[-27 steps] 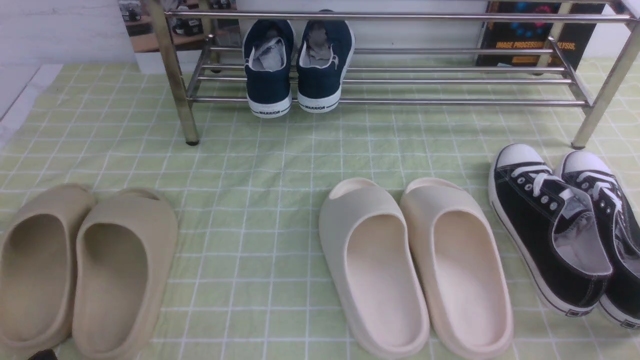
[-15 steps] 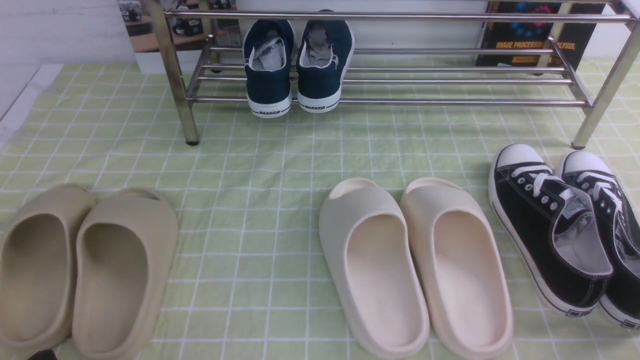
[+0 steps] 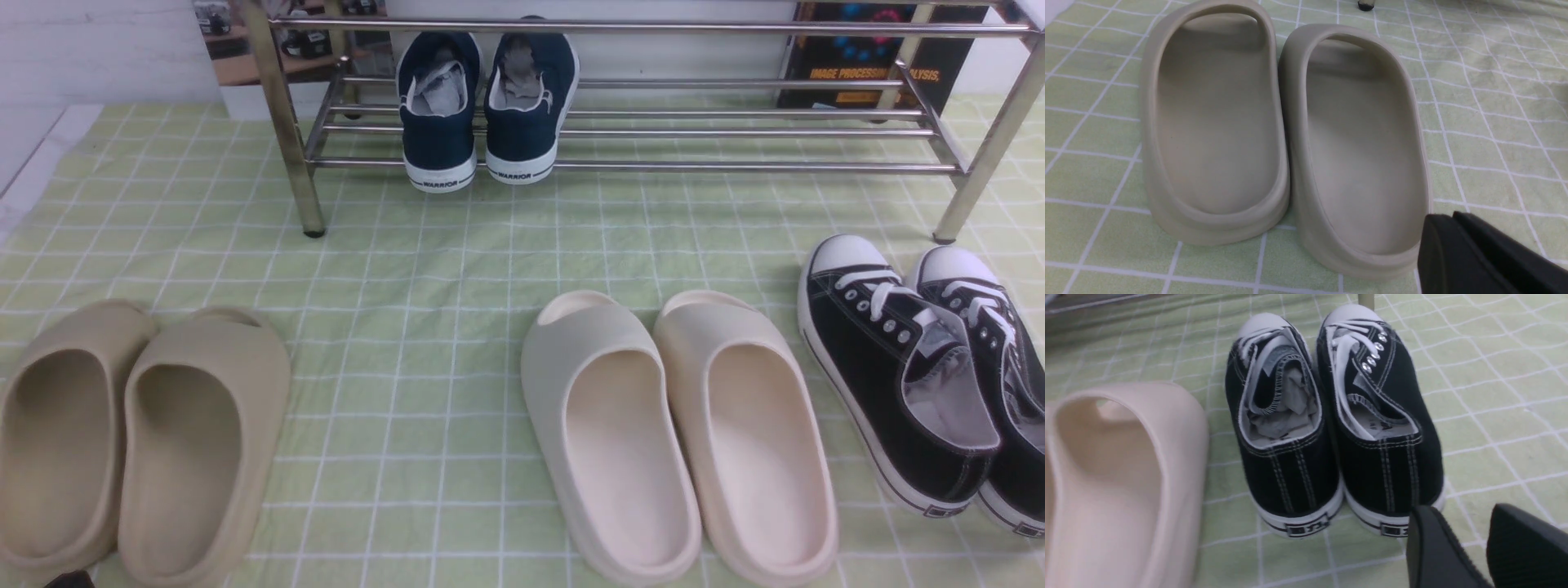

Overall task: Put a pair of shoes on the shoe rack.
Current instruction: Use the right arm to grab the shoe closest to it

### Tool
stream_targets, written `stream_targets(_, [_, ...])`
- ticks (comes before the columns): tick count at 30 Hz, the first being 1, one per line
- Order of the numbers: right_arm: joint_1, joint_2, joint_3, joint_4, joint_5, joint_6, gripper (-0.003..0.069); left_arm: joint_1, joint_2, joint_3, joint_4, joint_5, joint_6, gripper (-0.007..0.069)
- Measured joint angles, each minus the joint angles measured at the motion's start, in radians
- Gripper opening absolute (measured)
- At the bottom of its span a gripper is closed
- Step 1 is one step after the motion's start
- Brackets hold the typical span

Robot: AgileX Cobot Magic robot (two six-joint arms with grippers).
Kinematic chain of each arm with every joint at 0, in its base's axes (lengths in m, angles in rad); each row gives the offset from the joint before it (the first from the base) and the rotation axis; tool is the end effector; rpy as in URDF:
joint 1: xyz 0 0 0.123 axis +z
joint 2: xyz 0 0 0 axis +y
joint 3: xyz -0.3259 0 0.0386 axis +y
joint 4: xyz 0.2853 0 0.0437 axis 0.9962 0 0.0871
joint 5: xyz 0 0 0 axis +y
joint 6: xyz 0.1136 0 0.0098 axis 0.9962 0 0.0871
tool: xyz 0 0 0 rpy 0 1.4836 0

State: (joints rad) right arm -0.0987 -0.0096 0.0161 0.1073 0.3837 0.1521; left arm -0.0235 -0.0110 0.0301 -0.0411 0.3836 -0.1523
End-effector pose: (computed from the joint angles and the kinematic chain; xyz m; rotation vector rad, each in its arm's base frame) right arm 0.0682 -0.0021 0.1664 0.2993 1.8500 0.1429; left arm 0.0681 -0.0034 0.1608 -0.1470 1.8834 -0.1608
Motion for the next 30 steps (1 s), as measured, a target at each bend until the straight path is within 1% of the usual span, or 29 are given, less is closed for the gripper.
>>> stream_targets(4, [0.000,0.000,0.000,0.201,0.002,0.000,0.0239,0.000,0.000,0.000,0.000,0.000,0.000,0.0029])
stream_targets(8, [0.000,0.000,0.008,0.515,0.007,0.022,0.0239,0.000,0.000,0.000,0.000,0.000,0.000,0.0028])
stream_targets(9, [0.000,0.000,0.008,0.515,0.007,0.022,0.0239,0.000,0.000,0.000,0.000,0.000,0.000,0.0028])
stream_targets(10, [0.000,0.000,0.009,0.603,0.008,0.023,0.0239,0.000,0.000,0.000,0.000,0.000,0.000,0.0028])
stream_targets(12, [0.000,0.000,0.009,0.706,-0.014,0.023,0.0239,0.000,0.000,0.000,0.000,0.000,0.000,0.0028])
stream_targets(13, [0.000,0.000,0.009,0.737,-0.026,0.023,0.0239,0.000,0.000,0.000,0.000,0.000,0.000,0.0028])
stream_targets(17, [0.000,0.000,0.009,0.771,-0.059,0.023,0.0239,0.000,0.000,0.000,0.000,0.000,0.000,0.0036])
stream_targets(21, [0.000,0.000,0.009,0.769,-0.099,0.003,0.0239,0.000,0.000,0.000,0.000,0.000,0.000,0.0039])
stream_targets(26, [0.000,0.000,-0.011,0.750,-0.065,-0.152,0.0239,0.000,0.000,0.000,0.000,0.000,0.000,0.0043])
stream_targets(28, [0.000,0.003,-0.073,0.724,-0.060,-0.224,0.0236,0.000,0.000,0.000,0.000,0.000,0.000,0.0046])
stream_targets(30, [0.000,0.050,-0.169,0.669,-0.061,-0.300,0.0209,0.000,0.000,0.000,0.000,0.000,0.000,0.0047])
